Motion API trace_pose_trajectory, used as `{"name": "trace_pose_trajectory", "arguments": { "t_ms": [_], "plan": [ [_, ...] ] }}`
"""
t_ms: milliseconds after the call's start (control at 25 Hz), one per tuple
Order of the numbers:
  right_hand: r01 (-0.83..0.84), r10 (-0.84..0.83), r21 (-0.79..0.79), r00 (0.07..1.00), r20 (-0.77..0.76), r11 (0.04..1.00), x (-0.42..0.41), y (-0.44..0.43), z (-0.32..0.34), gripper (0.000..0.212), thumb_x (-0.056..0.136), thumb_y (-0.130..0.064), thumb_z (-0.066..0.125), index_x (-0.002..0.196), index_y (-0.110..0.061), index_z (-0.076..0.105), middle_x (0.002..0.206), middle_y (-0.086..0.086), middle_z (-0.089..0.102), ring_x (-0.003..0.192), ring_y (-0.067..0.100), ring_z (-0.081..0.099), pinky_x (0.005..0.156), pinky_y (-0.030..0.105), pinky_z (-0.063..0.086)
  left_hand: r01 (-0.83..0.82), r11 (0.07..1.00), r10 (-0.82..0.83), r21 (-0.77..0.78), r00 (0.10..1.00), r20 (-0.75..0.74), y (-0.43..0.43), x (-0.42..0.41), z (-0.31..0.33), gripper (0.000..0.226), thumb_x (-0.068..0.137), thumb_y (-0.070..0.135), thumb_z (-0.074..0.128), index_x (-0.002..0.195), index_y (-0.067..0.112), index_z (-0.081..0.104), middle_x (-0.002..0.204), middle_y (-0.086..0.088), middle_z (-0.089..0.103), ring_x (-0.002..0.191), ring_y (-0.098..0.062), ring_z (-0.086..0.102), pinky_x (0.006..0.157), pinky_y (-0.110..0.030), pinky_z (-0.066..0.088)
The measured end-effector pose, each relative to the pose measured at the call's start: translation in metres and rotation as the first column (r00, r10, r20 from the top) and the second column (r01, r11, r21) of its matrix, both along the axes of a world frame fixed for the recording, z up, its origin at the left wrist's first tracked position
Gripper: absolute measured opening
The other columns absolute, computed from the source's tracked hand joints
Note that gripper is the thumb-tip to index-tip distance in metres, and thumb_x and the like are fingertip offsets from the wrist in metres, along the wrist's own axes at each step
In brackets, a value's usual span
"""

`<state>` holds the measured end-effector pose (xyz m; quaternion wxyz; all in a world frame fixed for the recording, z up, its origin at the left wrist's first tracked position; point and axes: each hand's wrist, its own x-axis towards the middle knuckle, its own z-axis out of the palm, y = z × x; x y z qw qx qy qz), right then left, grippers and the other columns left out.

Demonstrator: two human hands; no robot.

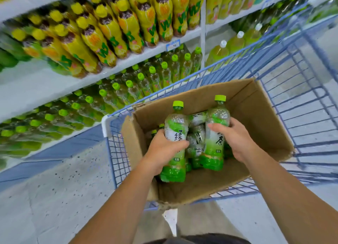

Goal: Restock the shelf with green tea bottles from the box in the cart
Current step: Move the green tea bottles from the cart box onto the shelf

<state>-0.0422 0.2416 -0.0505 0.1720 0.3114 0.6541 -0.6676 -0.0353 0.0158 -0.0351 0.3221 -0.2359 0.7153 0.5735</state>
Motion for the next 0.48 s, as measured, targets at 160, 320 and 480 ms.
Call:
{"name": "trace_pose_trajectory", "arguments": {
  "t_ms": [160,320,480],
  "plan": [
    [-0.052,0.054,0.039,0.997,-0.057,0.998,0.006,-0.032,0.051,0.043,0.061,-0.042,0.09,0.098,-0.027,0.073,0.092,-0.004,0.078,0.082,0.018,0.076,0.063,0.035,0.061,-0.094,0.995,0.097,0.043,0.993,-0.063,-0.024,0.017,0.05,0.039,0.064,0.03,0.088,0.099,0.022,0.073,0.086,-0.001,0.078,0.079,-0.022,0.076,0.075,-0.052,0.063],
    [-0.115,0.118,0.036,0.988,-0.1,0.993,0.008,-0.075,0.091,0.067,0.057,-0.044,0.09,0.116,-0.024,0.066,0.102,-0.001,0.077,0.091,0.021,0.074,0.086,0.052,0.059,-0.156,0.984,0.17,0.091,0.969,-0.177,-0.056,0.026,0.086,0.028,0.069,0.032,0.082,0.087,0.051,0.073,0.085,0.011,0.076,0.078,-0.013,0.074,0.074,-0.041,0.063],
    [-0.189,0.203,0.112,0.97,-0.133,0.976,0.008,-0.122,0.121,0.043,0.067,-0.043,0.088,0.099,-0.037,0.062,0.095,-0.013,0.072,0.084,0.01,0.07,0.077,0.039,0.057,-0.282,0.952,0.301,0.115,0.931,-0.205,-0.097,0.037,0.108,0.018,0.075,0.029,0.081,0.09,0.03,0.072,0.083,0.006,0.077,0.072,-0.01,0.073,0.058,-0.029,0.059]
  ]
}}
